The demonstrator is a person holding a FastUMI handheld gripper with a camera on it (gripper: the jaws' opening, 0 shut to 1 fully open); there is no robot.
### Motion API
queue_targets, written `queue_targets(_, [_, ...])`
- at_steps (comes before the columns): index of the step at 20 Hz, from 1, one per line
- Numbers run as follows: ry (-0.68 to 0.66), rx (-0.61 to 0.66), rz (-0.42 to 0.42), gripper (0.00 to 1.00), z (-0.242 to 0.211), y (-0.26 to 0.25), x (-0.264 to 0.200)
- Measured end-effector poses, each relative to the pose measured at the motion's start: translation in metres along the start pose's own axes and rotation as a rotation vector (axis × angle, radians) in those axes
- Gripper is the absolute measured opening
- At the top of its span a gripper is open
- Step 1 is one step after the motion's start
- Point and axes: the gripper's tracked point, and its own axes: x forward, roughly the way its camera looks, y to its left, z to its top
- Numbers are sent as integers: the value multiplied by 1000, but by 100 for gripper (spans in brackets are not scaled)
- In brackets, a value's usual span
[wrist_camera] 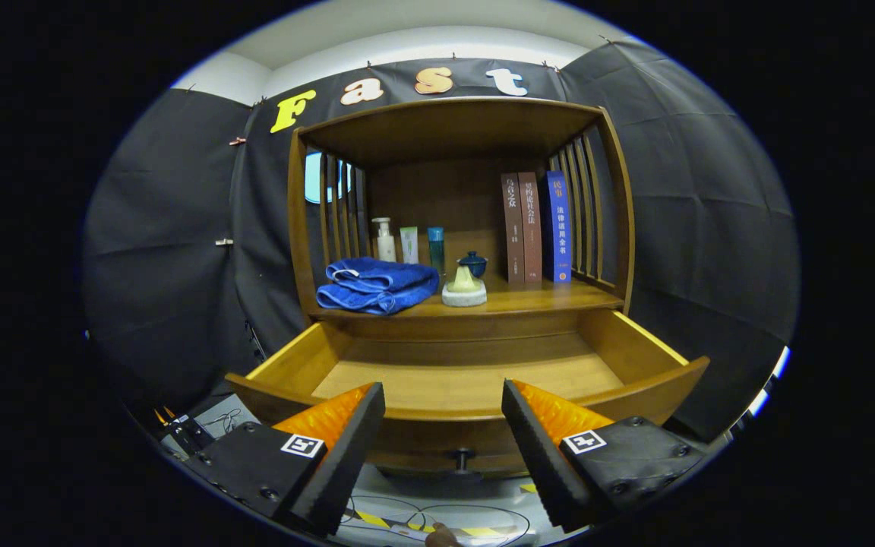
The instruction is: Pull open the drawer, take out the items inside it, and place them on the countertop above the cabinet.
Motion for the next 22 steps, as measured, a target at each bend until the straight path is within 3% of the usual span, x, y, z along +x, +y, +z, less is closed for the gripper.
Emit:
queue_targets(9, [75,54,-56,99,-48,-20,14])
queue_targets(22, [73,49,-95,98,-41,-20,38])
